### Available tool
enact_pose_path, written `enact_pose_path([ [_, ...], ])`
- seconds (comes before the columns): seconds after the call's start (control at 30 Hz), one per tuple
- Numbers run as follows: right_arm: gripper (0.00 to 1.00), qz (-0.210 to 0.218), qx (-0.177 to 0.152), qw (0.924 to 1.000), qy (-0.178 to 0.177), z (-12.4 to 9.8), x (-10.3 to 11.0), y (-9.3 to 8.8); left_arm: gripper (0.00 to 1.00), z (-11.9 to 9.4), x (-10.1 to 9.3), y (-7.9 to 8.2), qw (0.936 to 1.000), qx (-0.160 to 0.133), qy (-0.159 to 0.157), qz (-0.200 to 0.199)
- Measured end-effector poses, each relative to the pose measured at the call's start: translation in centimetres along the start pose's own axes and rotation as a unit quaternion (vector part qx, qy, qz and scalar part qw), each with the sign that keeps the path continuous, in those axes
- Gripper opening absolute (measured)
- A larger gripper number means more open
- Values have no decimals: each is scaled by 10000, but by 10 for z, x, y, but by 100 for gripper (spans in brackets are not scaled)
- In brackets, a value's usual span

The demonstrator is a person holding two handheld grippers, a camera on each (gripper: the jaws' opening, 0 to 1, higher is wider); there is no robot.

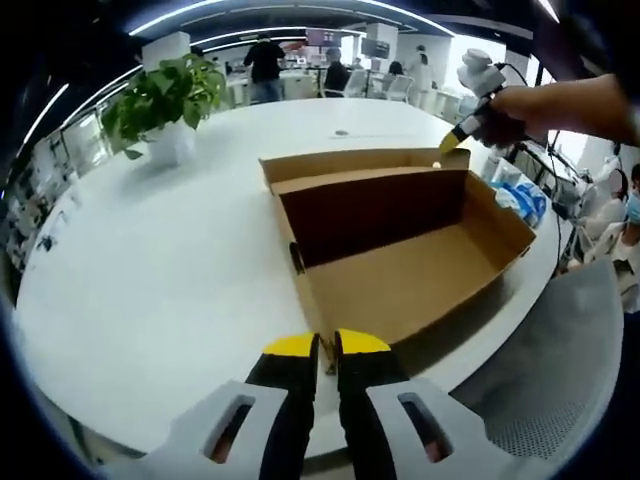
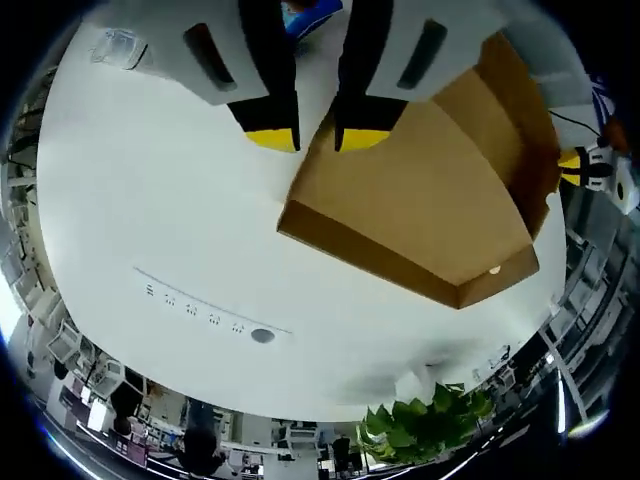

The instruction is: Operate the shoe box by opening the lid, removing the specified soft item, and placing it in the target area until the item is outside and the box remains undamaged.

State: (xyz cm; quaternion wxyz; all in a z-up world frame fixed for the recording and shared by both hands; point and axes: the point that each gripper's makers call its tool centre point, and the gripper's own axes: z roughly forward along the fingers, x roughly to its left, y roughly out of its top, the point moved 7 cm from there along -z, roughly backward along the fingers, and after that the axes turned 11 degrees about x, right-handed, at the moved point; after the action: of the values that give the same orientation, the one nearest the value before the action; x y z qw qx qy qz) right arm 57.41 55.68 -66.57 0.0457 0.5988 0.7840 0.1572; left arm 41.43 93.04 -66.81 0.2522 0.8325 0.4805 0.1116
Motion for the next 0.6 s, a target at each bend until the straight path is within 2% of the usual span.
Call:
enact_pose_path([
  [0.27,9,34,178,9998,-2,21,0,8,3,1,1,1,10000,36,11,15],
  [0.6,2,278,156,9995,42,22,-6,12,3,1,0,2,10000,45,20,10],
])
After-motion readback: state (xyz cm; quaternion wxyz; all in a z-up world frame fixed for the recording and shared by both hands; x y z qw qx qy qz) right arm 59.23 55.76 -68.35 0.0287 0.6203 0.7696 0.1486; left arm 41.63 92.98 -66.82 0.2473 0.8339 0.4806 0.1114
